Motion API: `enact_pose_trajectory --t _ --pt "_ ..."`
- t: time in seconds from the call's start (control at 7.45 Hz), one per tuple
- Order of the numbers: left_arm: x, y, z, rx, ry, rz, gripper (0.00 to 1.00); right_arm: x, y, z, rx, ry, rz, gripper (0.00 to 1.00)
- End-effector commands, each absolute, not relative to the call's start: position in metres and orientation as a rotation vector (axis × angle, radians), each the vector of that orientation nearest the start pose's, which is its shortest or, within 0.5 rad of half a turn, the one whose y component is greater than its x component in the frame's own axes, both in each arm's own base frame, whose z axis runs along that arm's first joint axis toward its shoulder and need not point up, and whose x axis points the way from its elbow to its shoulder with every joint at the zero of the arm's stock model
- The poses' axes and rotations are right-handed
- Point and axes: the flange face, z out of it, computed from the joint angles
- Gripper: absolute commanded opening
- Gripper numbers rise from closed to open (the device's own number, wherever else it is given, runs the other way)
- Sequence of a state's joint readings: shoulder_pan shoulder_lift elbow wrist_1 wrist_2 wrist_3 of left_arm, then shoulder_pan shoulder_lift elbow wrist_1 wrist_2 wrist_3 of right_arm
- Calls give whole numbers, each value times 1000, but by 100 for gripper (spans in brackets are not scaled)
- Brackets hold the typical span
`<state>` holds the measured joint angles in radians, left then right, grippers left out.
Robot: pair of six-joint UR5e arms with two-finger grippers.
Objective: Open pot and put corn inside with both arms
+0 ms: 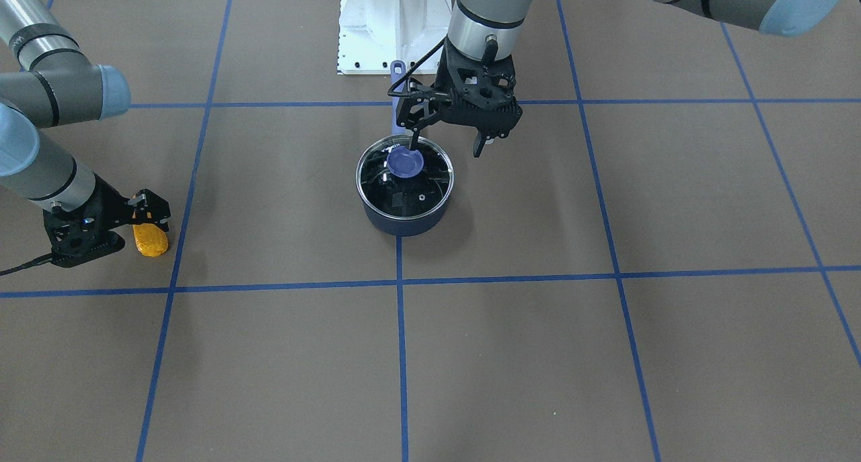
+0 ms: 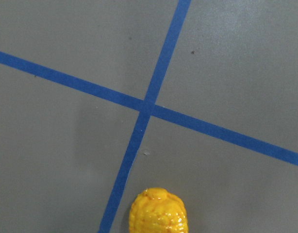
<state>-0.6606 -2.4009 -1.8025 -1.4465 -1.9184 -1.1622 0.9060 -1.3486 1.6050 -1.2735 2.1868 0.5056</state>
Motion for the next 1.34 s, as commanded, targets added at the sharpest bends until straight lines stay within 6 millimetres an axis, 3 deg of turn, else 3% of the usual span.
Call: enact_pose_trajectory --t 0.0,0.4,0.54,1.21 --pt "468 -479 71 187 943 -86 98 -319 -511 497 101 -797 -323 100" --pt "492 -477 81 172 921 -58 96 -323 -503 506 88 -795 -342 77" --pt "499 -474 84 177 922 -50 96 -327 -499 509 80 -793 -348 75" --pt "517 -469 92 165 915 -35 96 -325 -498 509 80 -797 -353 39"
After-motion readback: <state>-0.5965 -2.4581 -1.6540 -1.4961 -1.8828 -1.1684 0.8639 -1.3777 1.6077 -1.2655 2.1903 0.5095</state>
